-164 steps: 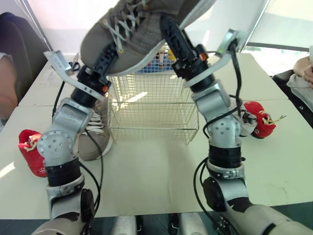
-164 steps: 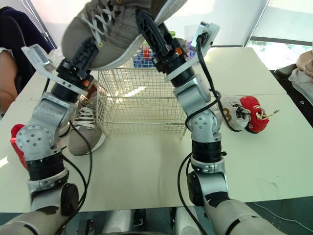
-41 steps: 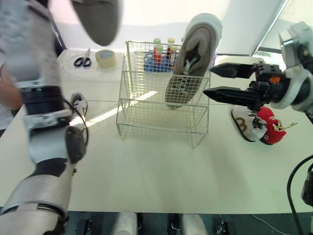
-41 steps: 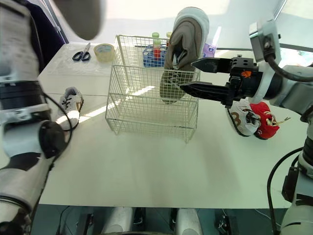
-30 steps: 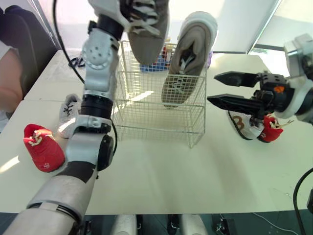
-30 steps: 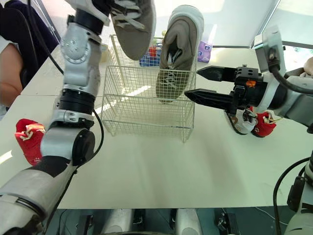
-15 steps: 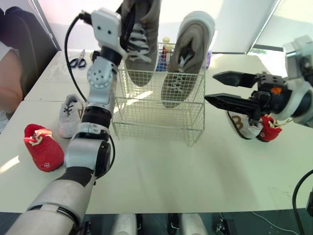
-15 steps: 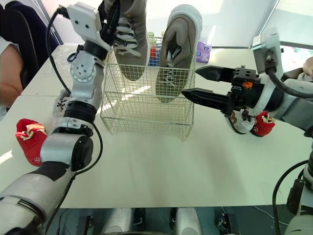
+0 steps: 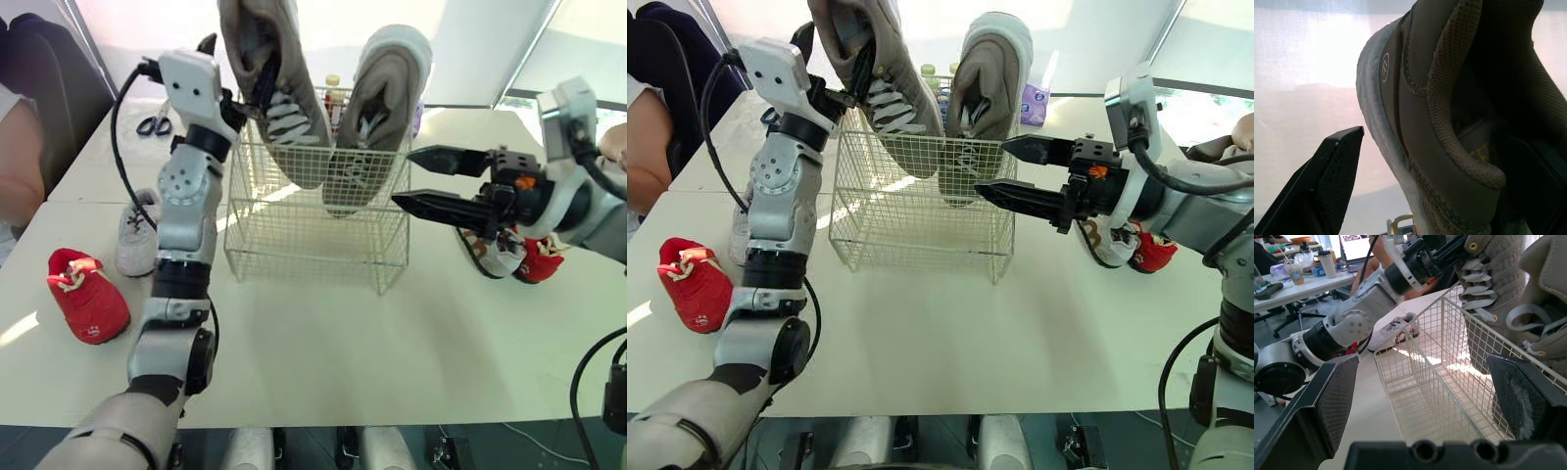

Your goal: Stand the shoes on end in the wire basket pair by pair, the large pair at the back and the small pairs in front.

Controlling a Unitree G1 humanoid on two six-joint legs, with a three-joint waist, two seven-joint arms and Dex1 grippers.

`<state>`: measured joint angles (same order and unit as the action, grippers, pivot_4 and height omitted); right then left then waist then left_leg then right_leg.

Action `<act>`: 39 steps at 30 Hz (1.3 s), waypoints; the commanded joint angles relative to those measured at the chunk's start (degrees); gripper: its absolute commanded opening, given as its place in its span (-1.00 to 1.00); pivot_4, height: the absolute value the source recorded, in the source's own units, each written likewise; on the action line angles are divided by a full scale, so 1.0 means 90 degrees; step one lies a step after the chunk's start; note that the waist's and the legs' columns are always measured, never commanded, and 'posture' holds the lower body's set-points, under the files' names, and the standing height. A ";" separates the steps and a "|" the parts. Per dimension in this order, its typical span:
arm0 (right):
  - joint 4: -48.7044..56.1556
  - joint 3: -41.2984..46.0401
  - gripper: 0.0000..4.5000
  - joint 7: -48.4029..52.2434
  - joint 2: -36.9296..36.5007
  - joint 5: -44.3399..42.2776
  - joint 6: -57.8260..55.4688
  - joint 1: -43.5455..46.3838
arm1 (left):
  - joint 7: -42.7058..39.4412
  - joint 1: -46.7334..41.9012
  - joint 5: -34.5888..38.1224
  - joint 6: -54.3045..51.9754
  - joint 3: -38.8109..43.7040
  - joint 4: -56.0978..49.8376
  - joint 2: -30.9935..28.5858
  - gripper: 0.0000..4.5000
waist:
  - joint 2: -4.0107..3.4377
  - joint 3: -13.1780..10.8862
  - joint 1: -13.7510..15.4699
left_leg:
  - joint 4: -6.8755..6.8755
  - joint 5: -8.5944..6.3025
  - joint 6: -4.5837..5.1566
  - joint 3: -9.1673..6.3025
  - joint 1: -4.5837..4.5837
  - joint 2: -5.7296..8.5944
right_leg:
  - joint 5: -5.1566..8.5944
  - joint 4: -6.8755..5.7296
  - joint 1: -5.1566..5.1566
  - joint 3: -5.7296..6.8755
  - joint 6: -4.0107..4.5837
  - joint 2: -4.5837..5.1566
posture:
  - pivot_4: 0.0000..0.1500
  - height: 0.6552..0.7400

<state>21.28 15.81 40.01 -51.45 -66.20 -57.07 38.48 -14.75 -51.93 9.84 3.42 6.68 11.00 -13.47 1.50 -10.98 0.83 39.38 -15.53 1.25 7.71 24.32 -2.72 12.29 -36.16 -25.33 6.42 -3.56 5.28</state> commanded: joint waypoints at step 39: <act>-0.0651 -0.0262 1.00 0.0105 0.0974 0.0710 0.0706 0.0261 | -0.1614 0.1614 0.3596 -0.5384 0.2014 -0.3461 -0.2853 0.98 | -0.0004 0.0001 -0.0025 | 0.0001 0.0006 -0.0012 -0.0001 -0.0006 -0.0006 | 0.0001 -0.0005 0.0001 -0.0004 0.0001 -0.0009 | 1.00 1.00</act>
<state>15.13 11.84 41.29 -42.64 -59.22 -51.67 39.01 -28.12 -37.80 37.73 -42.45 21.76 -17.90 -37.96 1.46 -10.96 0.61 39.38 -15.48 1.14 7.71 24.27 -2.77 12.30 -36.21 -25.32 6.38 -3.55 5.21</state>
